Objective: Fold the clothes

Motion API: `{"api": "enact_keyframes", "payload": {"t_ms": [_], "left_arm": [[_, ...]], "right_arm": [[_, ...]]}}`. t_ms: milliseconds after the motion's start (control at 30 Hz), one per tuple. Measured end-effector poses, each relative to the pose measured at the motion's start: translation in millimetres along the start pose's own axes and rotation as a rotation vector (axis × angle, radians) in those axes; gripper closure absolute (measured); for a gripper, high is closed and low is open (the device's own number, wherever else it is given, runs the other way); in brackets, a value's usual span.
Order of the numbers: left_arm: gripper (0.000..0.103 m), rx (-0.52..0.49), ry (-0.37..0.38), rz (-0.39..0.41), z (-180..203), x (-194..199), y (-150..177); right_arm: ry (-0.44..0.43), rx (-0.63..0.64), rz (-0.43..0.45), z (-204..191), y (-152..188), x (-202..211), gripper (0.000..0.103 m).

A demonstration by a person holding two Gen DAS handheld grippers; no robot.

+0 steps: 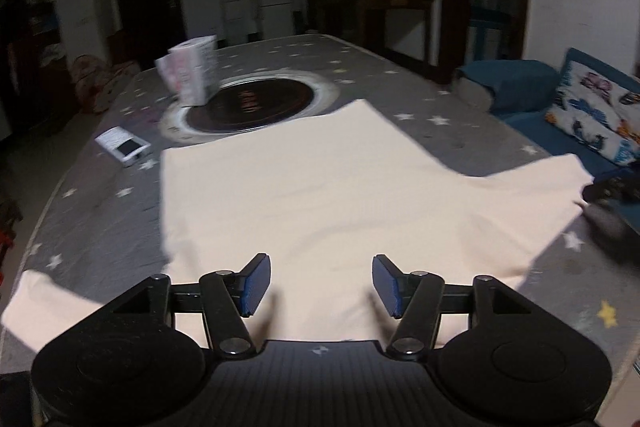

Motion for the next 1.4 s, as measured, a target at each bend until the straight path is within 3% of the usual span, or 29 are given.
{"api": "enact_keyframes", "payload": {"t_ms": [233, 300, 667, 733, 800, 833, 933, 1167, 1400], "left_arm": [[0.040, -0.057, 0.044, -0.029, 31, -9, 7], [0.039, -0.065, 0.047, -0.036, 34, -10, 9], [0.038, -0.057, 0.044, -0.057, 34, -13, 14], [0.037, -0.061, 0.048, -0.060, 37, -14, 13], [0.036, -0.068, 0.051, -0.063, 39, -14, 13], [0.036, -0.073, 0.051, -0.064, 40, -15, 13], [0.036, -0.083, 0.061, -0.064, 44, -15, 11], [0.035, -0.097, 0.102, -0.054, 58, -19, 1], [0.033, -0.125, 0.155, -0.060, 83, -31, 2]], "right_arm": [[0.063, -0.137, -0.003, 49, 12, -15, 0.057], [0.042, -0.191, 0.001, 57, 14, -17, 0.050], [-0.104, -0.548, 0.023, 98, 33, -29, 0.048], [-0.130, -0.601, 0.030, 103, 37, -30, 0.051], [-0.150, -0.642, 0.043, 107, 39, -30, 0.063], [-0.158, -0.658, 0.052, 108, 38, -30, 0.074], [-0.128, -0.638, 0.078, 110, 34, -25, 0.093], [-0.055, -0.498, 0.168, 103, -2, -5, 0.096], [-0.040, -0.388, 0.164, 83, -33, 0, 0.096]]}}
Point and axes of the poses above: each gripper's, at about its wrist camera, not at the fingertips, and x roughly against the way its jaws point, z to its right, y to its underside, the point moved 8 cm from there along -x, roughly the way its jaws point, and after that the axes turned 5 degrees about z, right-handed, at the moved point
